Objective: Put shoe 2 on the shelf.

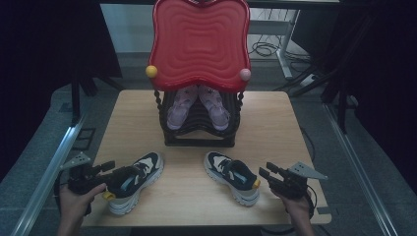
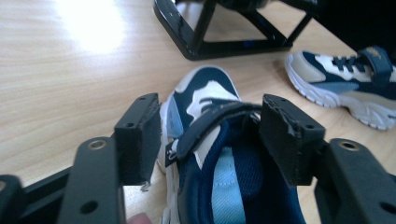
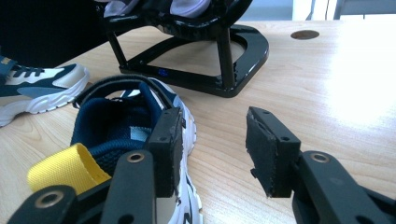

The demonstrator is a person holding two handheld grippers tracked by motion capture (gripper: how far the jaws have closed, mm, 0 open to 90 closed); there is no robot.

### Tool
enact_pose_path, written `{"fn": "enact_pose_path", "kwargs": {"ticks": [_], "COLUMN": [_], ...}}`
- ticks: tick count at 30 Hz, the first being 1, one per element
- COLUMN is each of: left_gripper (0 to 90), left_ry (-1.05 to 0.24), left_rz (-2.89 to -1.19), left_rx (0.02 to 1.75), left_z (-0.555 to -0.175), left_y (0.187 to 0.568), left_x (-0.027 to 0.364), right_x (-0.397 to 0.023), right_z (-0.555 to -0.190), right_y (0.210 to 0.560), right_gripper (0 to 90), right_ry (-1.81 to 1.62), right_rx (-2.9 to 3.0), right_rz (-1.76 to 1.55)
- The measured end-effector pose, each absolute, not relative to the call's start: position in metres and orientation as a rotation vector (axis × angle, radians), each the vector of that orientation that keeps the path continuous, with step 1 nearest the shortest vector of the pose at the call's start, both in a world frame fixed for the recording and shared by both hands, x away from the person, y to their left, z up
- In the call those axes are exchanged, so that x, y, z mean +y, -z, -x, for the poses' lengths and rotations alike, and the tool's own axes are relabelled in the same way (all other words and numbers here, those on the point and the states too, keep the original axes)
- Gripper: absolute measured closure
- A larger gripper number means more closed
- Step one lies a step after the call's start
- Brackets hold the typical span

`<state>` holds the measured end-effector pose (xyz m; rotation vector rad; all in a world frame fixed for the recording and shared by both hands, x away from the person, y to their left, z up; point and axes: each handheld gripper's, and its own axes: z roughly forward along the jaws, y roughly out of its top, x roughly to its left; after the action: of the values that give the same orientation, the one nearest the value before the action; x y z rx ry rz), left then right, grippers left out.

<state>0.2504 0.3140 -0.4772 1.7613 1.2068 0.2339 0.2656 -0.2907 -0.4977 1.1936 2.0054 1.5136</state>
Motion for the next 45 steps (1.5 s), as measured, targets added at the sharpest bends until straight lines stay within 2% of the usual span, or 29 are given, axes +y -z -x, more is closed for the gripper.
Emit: {"fn": "enact_pose_path", "kwargs": {"ticks": [5,11,23,26,31,33,39,45], "left_gripper": [41.2,43.4,45.3,48.6,63.0,65.7,66.7,66.6], "left_ry": [-0.204,-0.101,-0.103,-0.102,-0.111,-0.122,-0.129,-0.131], "left_rz": [-1.813,-1.839,-1.907,-1.914,-1.931,-1.943,-1.935,-1.927], "left_rx": [1.192,1.143,1.168,1.165,1.133,1.127,1.129,1.141], "left_z": [-0.255,-0.264,-0.271,-0.272,-0.270,-0.270,-0.269,-0.268], "left_y": [0.484,0.487,0.494,0.496,0.497,0.496,0.497,0.497], "left_x": [0.310,0.313,0.317,0.317,0.316,0.317,0.316,0.316], "right_x": [-0.292,-0.293,-0.292,-0.292,-0.292,-0.293,-0.290,-0.271], "right_z": [-0.265,-0.267,-0.267,-0.268,-0.269,-0.269,-0.284,-0.308], "right_y": [0.498,0.499,0.500,0.500,0.494,0.487,0.462,0.464], "right_gripper": [54.5,53.6,53.5,53.5,53.3,51.9,46.3,45.8], "right_ry": [-1.512,-1.510,-1.504,-1.503,-1.514,-1.525,-1.612,-1.590], "right_rx": [1.998,1.985,1.987,1.987,1.986,1.991,2.086,2.193], "right_rz": [-1.203,-1.227,-1.237,-1.234,-1.192,-1.153,-1.106,-1.058]}}
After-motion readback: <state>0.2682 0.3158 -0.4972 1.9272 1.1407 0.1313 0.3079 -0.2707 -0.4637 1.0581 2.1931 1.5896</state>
